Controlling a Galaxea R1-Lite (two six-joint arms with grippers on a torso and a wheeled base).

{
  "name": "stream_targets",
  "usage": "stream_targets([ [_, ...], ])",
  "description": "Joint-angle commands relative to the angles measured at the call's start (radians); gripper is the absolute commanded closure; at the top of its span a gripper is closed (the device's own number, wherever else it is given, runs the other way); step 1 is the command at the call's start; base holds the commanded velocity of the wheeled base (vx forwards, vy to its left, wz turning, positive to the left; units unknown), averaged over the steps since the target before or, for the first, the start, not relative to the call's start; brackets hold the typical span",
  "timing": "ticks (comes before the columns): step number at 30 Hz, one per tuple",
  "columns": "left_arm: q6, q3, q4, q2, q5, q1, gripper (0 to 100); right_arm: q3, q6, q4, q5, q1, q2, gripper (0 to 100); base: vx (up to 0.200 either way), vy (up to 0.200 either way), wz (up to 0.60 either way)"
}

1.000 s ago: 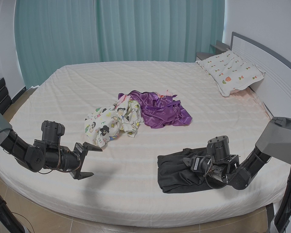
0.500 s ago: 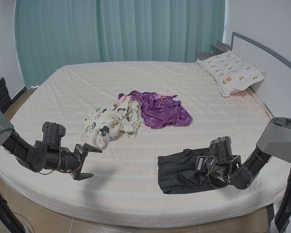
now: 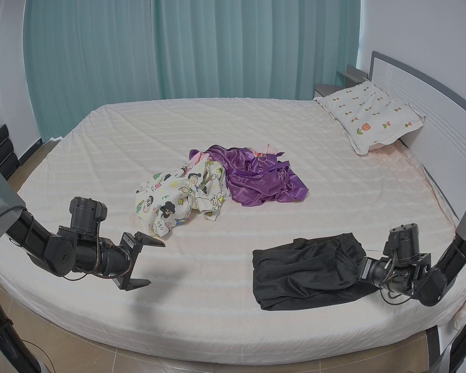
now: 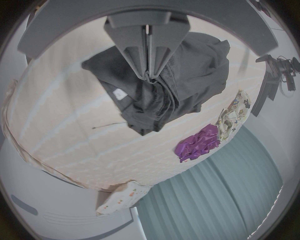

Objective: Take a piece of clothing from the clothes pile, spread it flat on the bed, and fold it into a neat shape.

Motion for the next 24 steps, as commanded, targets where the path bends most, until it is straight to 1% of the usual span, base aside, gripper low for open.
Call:
stream_targets([
  [1, -0.001, 0.001, -0.001, 0.003, 0.000, 0.000, 0, 0.097, -0.005, 0.001, 0.058, -0.110, -0.092, 100, 0.000, 0.000, 0.00],
  [6, -0.001, 0.001, 0.000, 0.005, 0.000, -0.002, 0, 0.143, -0.002, -0.002, 0.082, -0.134, -0.069, 100, 0.000, 0.000, 0.00],
  [15, -0.001, 0.001, 0.000, 0.005, 0.000, -0.002, 0, 0.180, -0.005, -0.004, 0.080, -0.154, -0.018, 100, 0.000, 0.000, 0.00],
  [16, -0.001, -0.001, 0.000, 0.005, 0.000, -0.002, 0, 0.183, -0.004, -0.004, 0.080, -0.154, -0.018, 0, 0.000, 0.000, 0.00],
  [19, -0.001, 0.001, 0.000, 0.010, 0.000, -0.002, 0, 0.180, 0.007, -0.031, 0.082, -0.159, -0.033, 0, 0.000, 0.000, 0.00],
  [22, -0.001, -0.001, -0.001, 0.013, 0.000, -0.002, 0, 0.174, 0.005, -0.094, 0.088, -0.189, -0.059, 0, 0.000, 0.000, 0.00],
  [24, -0.001, 0.001, 0.000, 0.013, 0.000, -0.002, 0, 0.160, 0.005, -0.116, 0.106, -0.211, -0.072, 0, 0.000, 0.000, 0.00],
])
